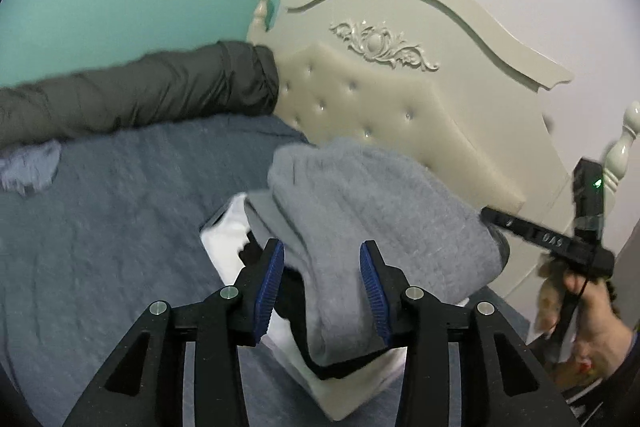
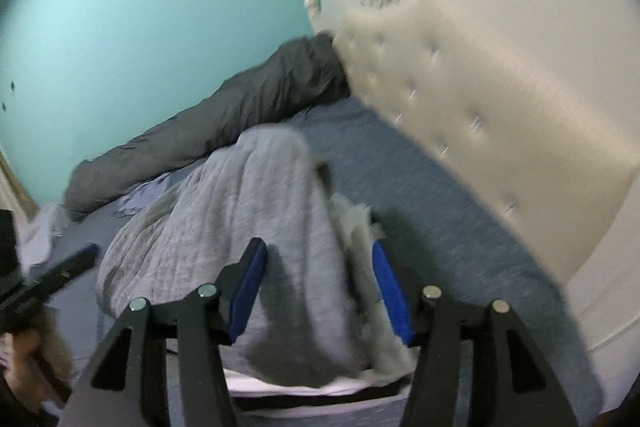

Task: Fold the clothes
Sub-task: 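Lift the grey bundle with both grippers and carry it onto the folded clothes stack, then lower the grey bundle onto the stack and open both grippers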

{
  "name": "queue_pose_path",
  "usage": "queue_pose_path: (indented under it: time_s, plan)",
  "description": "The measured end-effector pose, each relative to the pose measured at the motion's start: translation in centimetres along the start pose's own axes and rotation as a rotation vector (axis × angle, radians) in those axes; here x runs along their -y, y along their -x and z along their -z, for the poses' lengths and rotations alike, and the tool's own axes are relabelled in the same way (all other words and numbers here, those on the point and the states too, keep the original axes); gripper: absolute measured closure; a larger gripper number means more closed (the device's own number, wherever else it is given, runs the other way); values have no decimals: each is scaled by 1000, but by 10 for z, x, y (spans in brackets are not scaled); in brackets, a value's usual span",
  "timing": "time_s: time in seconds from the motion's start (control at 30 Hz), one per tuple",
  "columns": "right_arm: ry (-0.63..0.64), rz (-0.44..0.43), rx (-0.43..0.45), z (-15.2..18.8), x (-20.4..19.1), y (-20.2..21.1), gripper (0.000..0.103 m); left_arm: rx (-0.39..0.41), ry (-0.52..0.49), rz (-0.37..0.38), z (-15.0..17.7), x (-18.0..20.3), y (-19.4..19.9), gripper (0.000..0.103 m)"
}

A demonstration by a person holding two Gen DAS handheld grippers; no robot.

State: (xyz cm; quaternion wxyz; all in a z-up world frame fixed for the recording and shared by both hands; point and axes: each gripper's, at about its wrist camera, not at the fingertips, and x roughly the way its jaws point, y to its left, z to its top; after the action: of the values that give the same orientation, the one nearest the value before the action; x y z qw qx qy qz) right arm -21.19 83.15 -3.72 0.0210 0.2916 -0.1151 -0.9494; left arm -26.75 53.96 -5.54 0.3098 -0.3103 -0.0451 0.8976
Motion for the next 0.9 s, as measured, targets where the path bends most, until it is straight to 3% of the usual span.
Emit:
queue_pose_path:
  time_s: [0.1,0.17,0.27,0.37,0.5,0.53,0.63,0.9]
  plan:
    - [43,-2,44,-13,-12,11,48,4,-51,-11,-10,8,1,60]
    - [72,-32,40,-21,-27,8,64,7,-85,-18,-17,13,2,60]
    - [120,-67,4,-26,-47,-8,76,-3,-122,-30,-23,19,-2,60]
    - [154,-70,-40,-26,-61,-25,81,-48,-128,-43,-18,21,-17,60]
    - [124,-14,-107,-15,-52,-53,87,-113,-125,-59,-6,19,-40,60]
    - [111,-2,-113,-11,-47,-57,94,-120,-125,-60,-1,16,-45,60]
    - [44,11,-127,0,-26,-69,101,-134,-124,-59,15,10,-54,60]
    - [12,7,-146,23,-7,-90,103,-127,-119,-54,26,8,-59,65]
